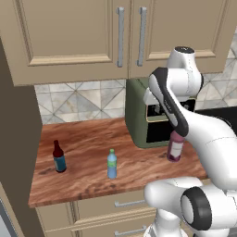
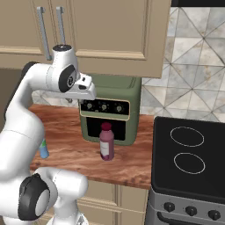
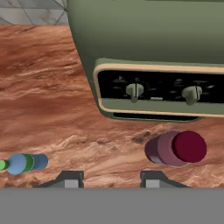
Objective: Place the drinks on the dining counter in a tight cluster.
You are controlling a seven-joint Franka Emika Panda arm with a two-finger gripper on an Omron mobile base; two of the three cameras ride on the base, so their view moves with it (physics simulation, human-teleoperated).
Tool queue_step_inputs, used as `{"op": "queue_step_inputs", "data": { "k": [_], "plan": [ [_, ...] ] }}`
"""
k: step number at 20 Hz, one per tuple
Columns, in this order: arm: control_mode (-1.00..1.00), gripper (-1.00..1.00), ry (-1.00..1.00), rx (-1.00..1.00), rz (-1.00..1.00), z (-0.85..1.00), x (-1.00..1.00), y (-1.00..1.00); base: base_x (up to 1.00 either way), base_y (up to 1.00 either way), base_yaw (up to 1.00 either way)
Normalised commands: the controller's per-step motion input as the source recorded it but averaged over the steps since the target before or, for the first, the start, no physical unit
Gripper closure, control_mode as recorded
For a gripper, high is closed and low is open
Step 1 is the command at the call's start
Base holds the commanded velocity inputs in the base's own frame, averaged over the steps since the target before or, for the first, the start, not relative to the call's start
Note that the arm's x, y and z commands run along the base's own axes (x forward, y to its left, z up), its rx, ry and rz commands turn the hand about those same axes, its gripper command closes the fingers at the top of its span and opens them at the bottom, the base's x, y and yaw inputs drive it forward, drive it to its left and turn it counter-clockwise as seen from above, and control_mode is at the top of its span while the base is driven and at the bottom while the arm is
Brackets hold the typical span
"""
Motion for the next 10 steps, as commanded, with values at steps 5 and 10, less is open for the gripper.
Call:
{"op": "queue_step_inputs", "data": {
  "k": [5, 10],
  "plan": [
    [-1.0, -1.0, -0.03, 0.0, 0.0, -0.04, 0.0, 0.0, 0.0, 0.0, 0.0],
    [-1.0, -1.0, -0.08, 0.0, 0.0, -0.03, -0.01, 0.0, 0.0, 0.0, 0.0]
  ]
}}
